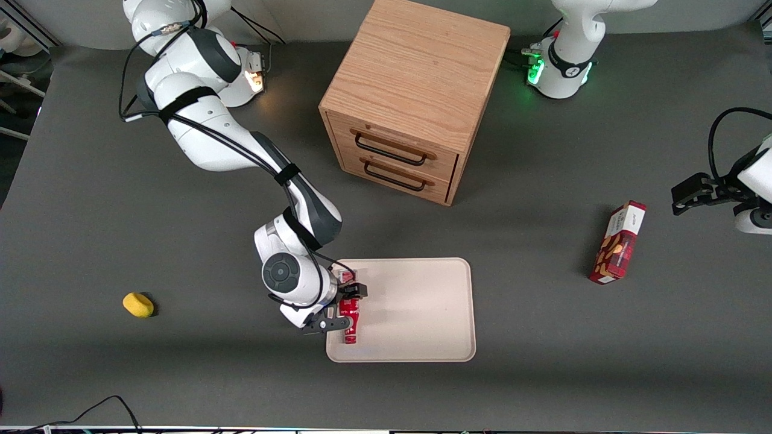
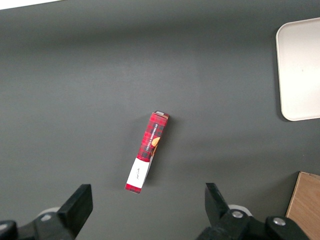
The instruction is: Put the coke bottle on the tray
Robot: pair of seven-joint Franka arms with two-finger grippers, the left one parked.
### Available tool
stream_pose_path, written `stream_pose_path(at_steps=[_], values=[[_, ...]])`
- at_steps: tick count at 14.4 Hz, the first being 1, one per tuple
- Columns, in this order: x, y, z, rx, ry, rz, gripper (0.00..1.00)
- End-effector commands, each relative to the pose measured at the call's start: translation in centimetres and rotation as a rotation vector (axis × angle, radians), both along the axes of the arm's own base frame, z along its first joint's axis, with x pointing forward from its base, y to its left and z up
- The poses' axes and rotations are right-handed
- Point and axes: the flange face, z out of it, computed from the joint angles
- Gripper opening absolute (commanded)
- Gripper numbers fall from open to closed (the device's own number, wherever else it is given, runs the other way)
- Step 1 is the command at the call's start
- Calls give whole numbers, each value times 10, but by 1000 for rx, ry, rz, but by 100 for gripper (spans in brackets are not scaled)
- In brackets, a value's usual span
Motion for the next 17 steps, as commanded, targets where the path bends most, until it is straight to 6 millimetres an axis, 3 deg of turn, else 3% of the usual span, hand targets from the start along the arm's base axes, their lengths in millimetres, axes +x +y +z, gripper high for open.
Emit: stream_pose_path(at_steps=[1,3,5,9,12,17], values=[[4,-1,52,7,-33,-36,100],[0,-14,98,-5,-44,-54,100],[-6,-44,144,-28,-49,-102,100],[-41,-132,222,-89,-80,-136,100],[-80,-180,257,-114,-79,-197,100],[-143,-239,306,-134,-20,-309,100]])
